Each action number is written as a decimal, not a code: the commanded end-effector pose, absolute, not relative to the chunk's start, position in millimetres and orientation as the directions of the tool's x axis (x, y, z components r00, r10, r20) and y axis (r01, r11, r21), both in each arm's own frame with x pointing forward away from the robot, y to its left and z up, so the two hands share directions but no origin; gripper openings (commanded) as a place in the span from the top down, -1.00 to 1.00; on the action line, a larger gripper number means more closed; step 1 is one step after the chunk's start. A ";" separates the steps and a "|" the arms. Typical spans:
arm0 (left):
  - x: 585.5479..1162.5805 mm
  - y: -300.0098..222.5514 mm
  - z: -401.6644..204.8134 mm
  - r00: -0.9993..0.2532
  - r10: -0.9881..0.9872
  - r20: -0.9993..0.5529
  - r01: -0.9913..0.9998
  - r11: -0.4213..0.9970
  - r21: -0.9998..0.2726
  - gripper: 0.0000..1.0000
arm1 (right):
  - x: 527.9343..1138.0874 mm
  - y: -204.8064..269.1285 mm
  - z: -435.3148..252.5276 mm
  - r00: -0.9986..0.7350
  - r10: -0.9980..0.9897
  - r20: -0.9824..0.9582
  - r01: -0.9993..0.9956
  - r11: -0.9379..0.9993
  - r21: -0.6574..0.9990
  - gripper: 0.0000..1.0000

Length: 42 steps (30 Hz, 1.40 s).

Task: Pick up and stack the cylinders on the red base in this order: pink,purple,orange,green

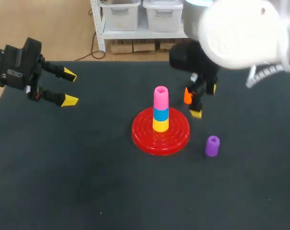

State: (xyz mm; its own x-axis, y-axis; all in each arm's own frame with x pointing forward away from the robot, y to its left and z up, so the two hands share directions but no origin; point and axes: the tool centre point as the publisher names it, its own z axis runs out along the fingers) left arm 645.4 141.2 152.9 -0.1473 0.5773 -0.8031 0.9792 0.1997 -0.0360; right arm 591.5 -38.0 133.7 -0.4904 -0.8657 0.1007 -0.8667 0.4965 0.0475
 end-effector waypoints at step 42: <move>644.6 141.6 152.0 -0.145 0.575 -0.805 0.979 0.201 -0.033 -1.00 | 553.6 -69.3 72.2 -0.595 -0.798 -0.096 -0.803 0.595 0.031 -1.00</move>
State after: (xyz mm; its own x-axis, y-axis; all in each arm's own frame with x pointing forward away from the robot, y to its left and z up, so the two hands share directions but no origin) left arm 645.4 141.2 152.9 -0.1472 0.5773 -0.8031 0.9792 0.1996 -0.0360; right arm 552.3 -71.0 80.1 -0.5920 -0.7997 -0.0999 -0.8052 0.5922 0.0307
